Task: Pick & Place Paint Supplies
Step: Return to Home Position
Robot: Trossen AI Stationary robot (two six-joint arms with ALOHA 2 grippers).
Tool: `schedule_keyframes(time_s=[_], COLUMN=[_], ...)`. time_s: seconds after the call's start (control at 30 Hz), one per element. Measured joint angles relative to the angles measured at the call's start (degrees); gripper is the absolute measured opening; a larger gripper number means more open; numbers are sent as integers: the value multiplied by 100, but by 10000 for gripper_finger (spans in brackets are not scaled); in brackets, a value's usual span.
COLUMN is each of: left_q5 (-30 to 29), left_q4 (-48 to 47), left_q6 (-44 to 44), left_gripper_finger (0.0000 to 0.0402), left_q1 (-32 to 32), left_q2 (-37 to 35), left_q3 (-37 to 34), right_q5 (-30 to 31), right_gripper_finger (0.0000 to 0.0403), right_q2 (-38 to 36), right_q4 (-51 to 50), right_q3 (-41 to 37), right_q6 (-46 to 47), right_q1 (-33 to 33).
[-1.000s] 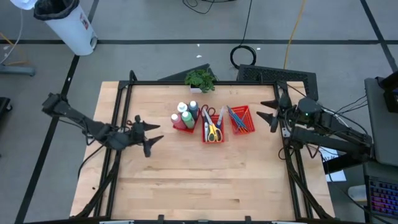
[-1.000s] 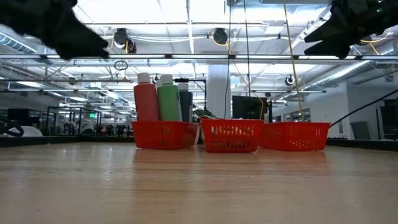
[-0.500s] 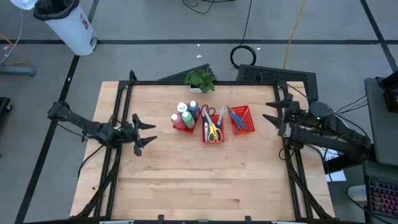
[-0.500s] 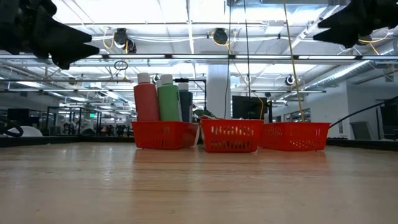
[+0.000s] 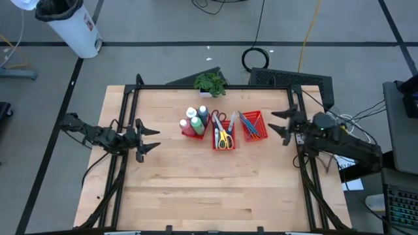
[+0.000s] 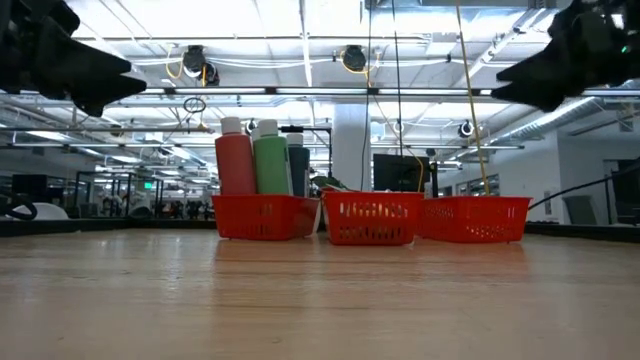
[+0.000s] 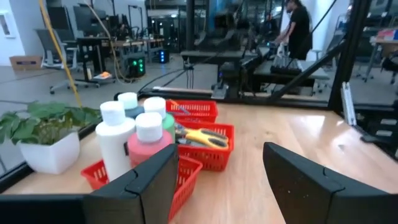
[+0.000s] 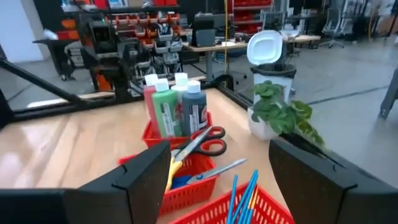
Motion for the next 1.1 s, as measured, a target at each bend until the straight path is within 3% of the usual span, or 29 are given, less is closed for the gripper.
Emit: schedule_keyframes(time_s=[0.23,0.4,0.7,1.1], left_q5=[1,3,52,47], left_q4=[43,41,37,37], left_q6=[-112,-76,-78,185], left_gripper_finger=[241,241,241,241], left_q1=[0,0,-2,-2], left_q2=[0,2,4,4], left_q3=[-101,-101,-103,-103], right_q5=[-2,-4,9,9], right_gripper_finger=[265,265,265,266], right_q2=[12,13,17,12], right_q4=[2099,2824,2129,2001], right_q3=[-1231,-1741,-1927,-1938], right_q6=[-218,-294,-805,-472], right_q1=[1,1,1,1])
